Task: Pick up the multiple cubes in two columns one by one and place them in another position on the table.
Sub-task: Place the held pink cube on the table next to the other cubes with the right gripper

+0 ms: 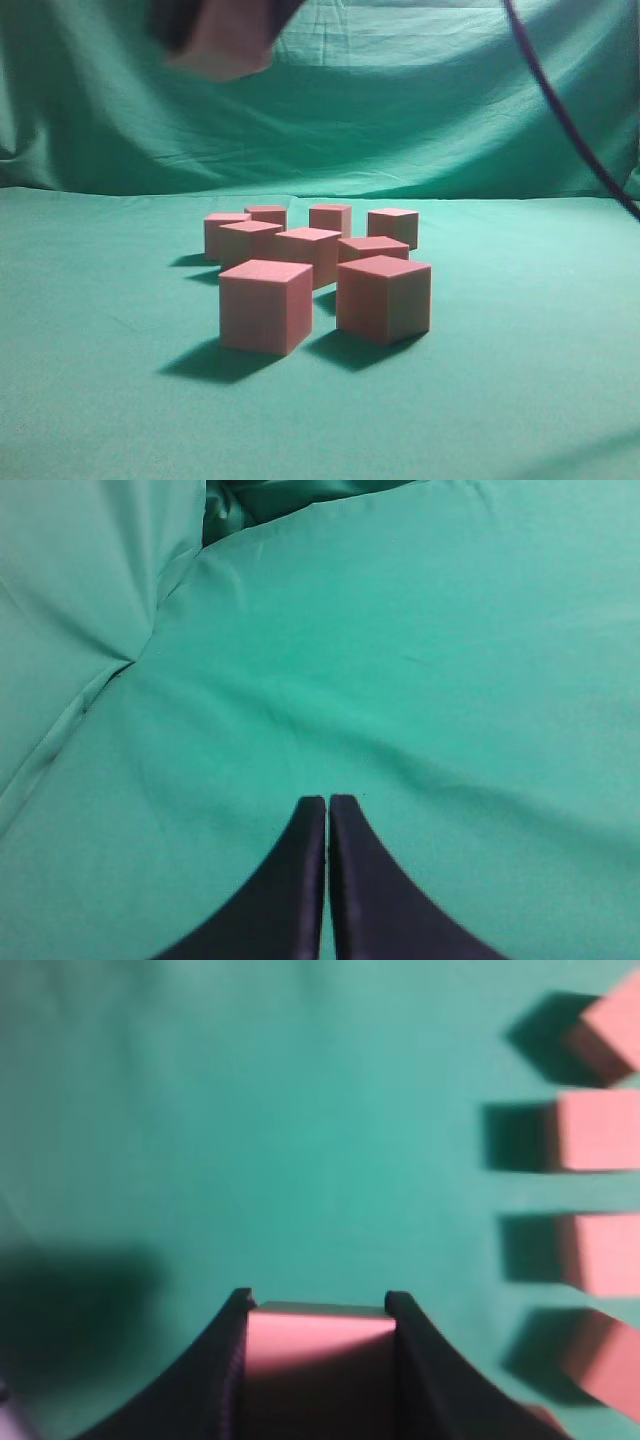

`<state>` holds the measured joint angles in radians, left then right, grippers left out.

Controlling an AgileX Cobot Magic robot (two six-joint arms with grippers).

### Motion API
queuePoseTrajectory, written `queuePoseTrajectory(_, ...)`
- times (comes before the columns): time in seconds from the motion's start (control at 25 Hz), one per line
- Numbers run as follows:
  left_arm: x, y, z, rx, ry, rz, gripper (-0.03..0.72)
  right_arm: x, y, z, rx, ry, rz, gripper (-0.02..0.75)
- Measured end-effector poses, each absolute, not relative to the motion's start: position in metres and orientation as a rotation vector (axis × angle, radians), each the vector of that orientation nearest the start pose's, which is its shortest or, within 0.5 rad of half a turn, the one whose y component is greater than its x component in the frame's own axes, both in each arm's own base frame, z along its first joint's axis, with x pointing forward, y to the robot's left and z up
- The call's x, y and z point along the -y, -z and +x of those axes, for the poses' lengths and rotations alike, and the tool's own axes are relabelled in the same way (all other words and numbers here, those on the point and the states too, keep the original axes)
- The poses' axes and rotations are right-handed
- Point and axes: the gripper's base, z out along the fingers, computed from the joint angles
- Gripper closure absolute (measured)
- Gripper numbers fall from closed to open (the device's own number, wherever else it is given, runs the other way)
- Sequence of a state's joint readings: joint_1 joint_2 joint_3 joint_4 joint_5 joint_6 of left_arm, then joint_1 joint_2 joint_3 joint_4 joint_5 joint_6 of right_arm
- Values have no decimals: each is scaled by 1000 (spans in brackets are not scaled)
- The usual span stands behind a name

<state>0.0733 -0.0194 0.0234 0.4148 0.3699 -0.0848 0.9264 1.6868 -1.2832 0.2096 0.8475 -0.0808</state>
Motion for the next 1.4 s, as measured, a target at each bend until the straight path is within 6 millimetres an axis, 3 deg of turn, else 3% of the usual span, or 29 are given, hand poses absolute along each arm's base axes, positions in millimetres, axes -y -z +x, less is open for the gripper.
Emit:
queuePoseTrajectory(0.2,-17,-176,51,-1841,-399,109,688,-318,-219,195,-2576,-456,-1232,475)
queuePoseTrajectory(0.48,-17,-176,51,-1841,-399,109,688,-326,-179,211,-2605,-317,-1168,475)
queuePoseTrajectory(1.2,-17,-176,51,-1841,-399,109,688,-332,-161,217,-2617,-308,-1089,475)
queuePoseTrajectory(1.4,-17,-176,51,-1841,-399,109,688,-332,-162,217,-2616,-306,-1091,214)
